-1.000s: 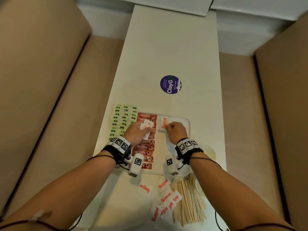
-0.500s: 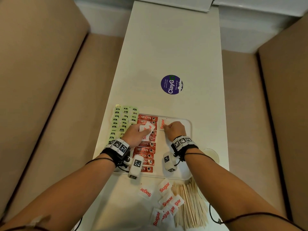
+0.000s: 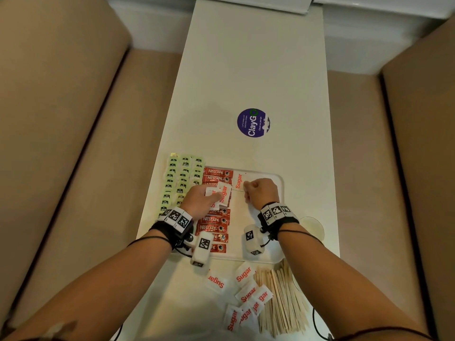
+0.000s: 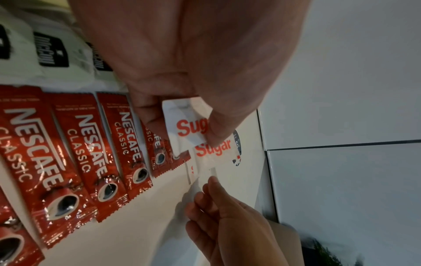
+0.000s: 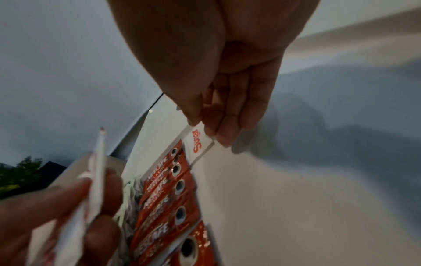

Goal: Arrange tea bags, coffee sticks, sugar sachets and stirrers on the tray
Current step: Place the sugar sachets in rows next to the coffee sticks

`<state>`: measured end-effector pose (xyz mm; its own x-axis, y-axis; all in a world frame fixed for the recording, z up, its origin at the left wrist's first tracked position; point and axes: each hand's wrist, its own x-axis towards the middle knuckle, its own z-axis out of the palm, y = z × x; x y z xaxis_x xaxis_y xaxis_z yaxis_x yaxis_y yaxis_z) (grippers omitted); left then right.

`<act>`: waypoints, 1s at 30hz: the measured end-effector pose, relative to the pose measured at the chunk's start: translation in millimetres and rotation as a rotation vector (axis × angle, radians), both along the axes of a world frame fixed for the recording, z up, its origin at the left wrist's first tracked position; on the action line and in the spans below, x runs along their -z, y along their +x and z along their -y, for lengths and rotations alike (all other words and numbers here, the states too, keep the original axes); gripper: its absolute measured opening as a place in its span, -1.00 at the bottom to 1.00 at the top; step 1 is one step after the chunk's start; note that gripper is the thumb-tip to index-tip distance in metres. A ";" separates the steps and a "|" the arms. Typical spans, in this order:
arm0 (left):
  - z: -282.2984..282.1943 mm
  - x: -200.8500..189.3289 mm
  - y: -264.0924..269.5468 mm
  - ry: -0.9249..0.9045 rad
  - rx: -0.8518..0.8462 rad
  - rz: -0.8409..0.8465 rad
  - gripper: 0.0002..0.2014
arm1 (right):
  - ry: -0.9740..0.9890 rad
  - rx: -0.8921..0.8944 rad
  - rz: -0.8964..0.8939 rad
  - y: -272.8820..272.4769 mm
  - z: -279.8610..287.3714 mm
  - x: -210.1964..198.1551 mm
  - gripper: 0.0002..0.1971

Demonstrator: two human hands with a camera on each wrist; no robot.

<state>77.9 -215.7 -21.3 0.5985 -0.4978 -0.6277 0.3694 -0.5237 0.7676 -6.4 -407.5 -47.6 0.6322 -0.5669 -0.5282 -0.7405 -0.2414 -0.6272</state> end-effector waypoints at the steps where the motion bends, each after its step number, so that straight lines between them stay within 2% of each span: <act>1: -0.1 1.1 0.2 0.004 -0.005 0.008 -0.85 | 0.021 0.001 0.033 -3.4 -2.5 -1.8 -0.54; 6: 3.2 0.0 -0.5 0.002 -0.017 0.018 -0.78 | 0.219 -0.068 0.157 -21.1 -20.7 -24.1 -0.60; 11: 8.8 -5.9 -4.2 -0.027 -0.021 0.029 -0.84 | 0.231 -0.122 0.187 -29.0 -29.7 -32.6 -0.78; 16: 16.0 -4.2 -5.7 -0.046 -0.016 -0.001 -0.86 | 0.237 -0.058 0.187 -29.1 -27.2 -27.2 -0.76; 18: 20.6 -2.8 -5.6 -0.031 -0.014 0.013 -0.65 | 0.224 -0.051 0.186 -27.3 -24.3 -24.7 -0.81; 19: 23.0 -2.7 -4.9 -0.016 0.009 0.033 -0.63 | 0.213 -0.058 0.184 -26.2 -22.2 -24.2 -0.83; 22: 32.4 -7.9 0.0 0.014 0.082 0.082 -0.82 | 0.174 -0.054 0.166 -21.1 -12.5 -22.7 -0.83; 26: 46.4 -8.1 10.3 0.019 0.148 0.115 -0.77 | 0.055 0.007 0.107 -13.4 8.9 -15.8 -0.77; 30: 61.7 -7.4 17.4 0.098 0.249 0.200 -0.76 | -0.037 0.002 -0.041 -6.7 23.3 -5.7 -0.70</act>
<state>95.4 -277.5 -13.9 0.5824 -0.5872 -0.5621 0.0678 -0.6540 0.7535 -13.1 -430.8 -41.8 0.6095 -0.5878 -0.5319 -0.7657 -0.2628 -0.5870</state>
